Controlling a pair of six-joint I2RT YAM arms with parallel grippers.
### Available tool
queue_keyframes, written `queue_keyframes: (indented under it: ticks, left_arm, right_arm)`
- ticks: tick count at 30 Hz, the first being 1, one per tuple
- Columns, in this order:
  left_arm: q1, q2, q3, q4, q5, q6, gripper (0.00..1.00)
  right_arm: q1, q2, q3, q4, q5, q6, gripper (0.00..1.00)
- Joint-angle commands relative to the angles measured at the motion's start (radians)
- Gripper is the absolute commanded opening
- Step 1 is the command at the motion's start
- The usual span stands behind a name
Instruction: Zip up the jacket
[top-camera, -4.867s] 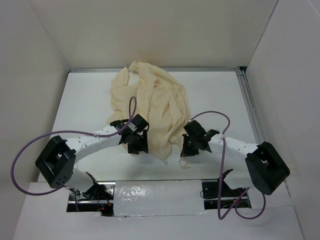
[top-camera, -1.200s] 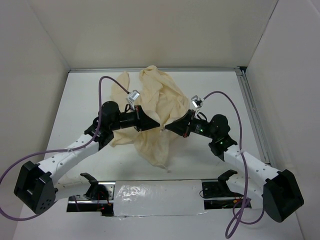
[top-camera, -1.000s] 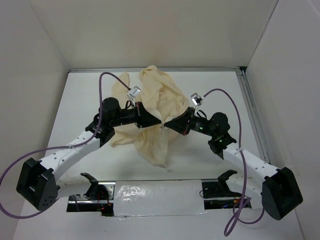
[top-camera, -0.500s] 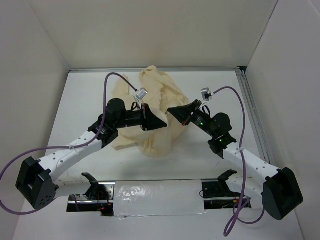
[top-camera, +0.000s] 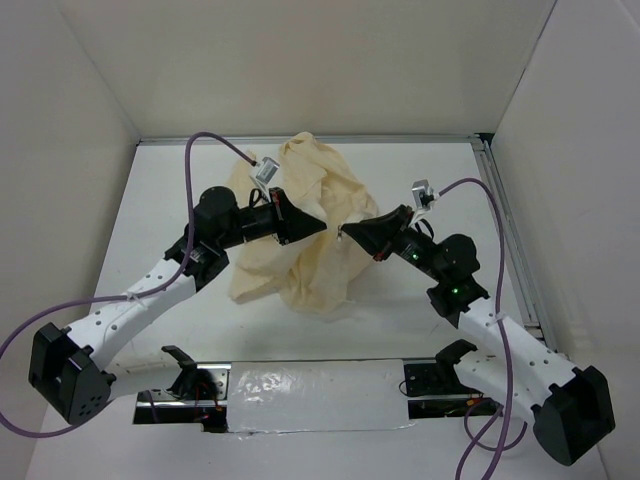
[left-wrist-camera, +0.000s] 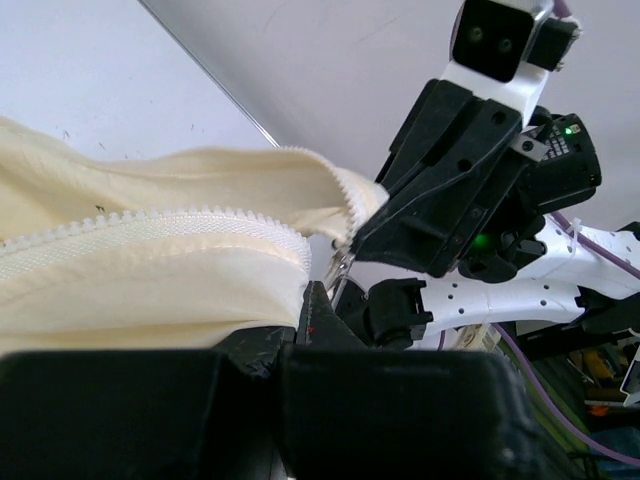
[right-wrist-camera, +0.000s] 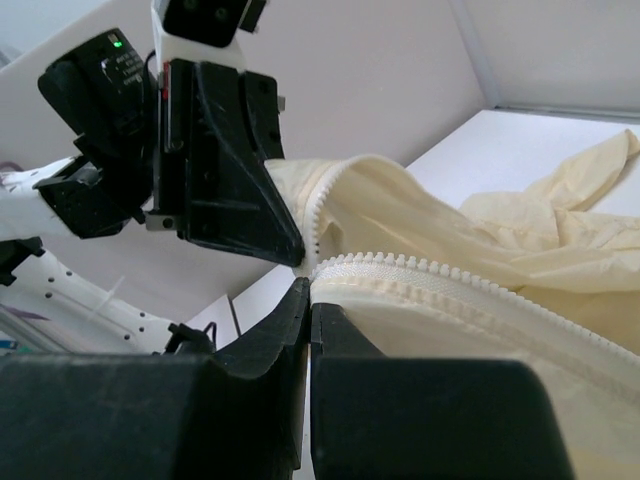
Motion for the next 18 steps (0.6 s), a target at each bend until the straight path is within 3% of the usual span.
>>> queue_keyframes:
  ticks: [1,18]
  left_arm:
    - [0.007,0.002,0.042,0.096,0.025,0.022,0.00]
    - [0.012,0.041,0.035,0.147,0.070,0.022,0.00]
  right_arm:
    - [-0.003,0.007,0.028,-0.038,-0.041,0.000,0.00]
    - [-0.006,0.091,0.002,0.114,-0.069,0.061,0.00]
